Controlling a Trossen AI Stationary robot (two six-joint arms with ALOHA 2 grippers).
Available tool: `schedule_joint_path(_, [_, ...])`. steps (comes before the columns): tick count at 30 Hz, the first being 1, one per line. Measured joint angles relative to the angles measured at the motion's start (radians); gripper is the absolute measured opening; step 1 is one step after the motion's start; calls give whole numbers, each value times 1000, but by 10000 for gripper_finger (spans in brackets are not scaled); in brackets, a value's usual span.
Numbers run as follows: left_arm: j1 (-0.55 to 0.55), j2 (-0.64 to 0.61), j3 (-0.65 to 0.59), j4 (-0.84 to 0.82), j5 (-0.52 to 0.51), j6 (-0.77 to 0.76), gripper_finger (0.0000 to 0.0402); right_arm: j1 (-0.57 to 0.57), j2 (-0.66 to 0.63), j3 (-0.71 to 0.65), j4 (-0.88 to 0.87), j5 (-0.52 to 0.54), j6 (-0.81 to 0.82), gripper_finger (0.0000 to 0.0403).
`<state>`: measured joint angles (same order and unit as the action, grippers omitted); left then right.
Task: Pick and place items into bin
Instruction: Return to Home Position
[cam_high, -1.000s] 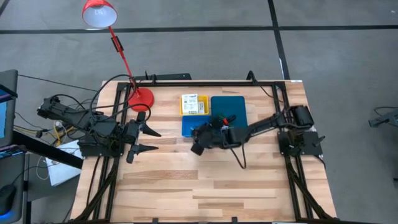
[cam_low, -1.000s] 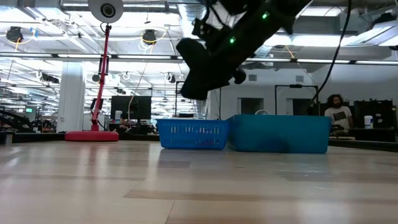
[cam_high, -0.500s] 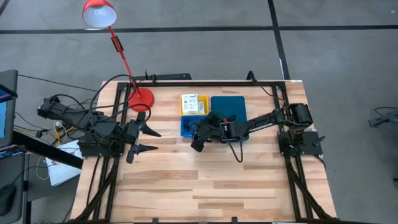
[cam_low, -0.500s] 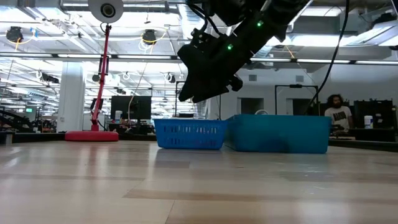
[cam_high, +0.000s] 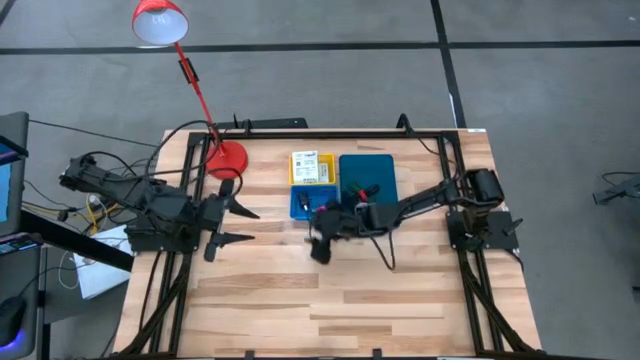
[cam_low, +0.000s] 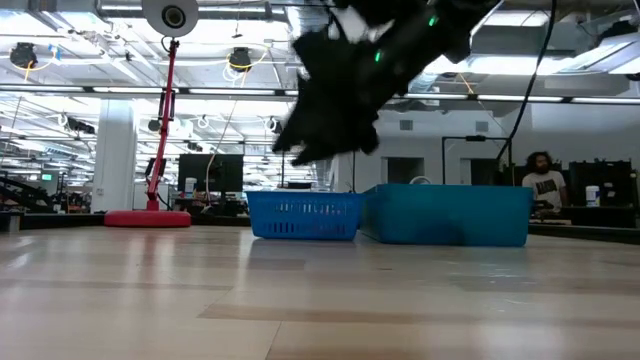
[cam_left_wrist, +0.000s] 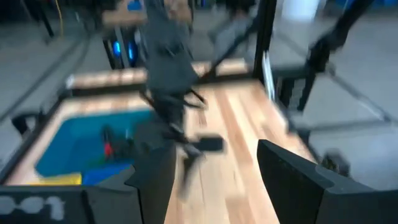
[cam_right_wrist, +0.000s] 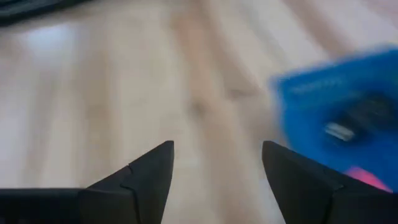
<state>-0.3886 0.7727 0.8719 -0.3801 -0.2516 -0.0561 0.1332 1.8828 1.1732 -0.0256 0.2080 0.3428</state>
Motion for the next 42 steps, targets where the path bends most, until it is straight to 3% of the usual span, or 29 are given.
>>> schedule_joint_path(4, [52,-10,0,140,47,52,215,50,-49,0,67,-81,-109,239])
schedule_joint_path(9, [196,-98,-33,170,159,49,215,96,-217,1,-16,-74,-152,239])
schedule_joint_path(13, [305,-240,-188,225,216,-10,215,173,-377,1,-118,-23,-208,240])
schedule_joint_path(18, [369,-446,-440,371,220,-106,215,283,-586,0,-279,158,-247,240])
schedule_joint_path(25, [371,-586,-677,546,240,-183,215,312,-915,-24,-438,139,-223,240])
schedule_joint_path(31, [371,-617,-757,576,207,-185,215,269,-1193,-264,-389,136,-186,240])
schedule_joint_path(42, [371,-616,-777,574,182,-151,215,187,-1619,-969,59,133,-76,240])
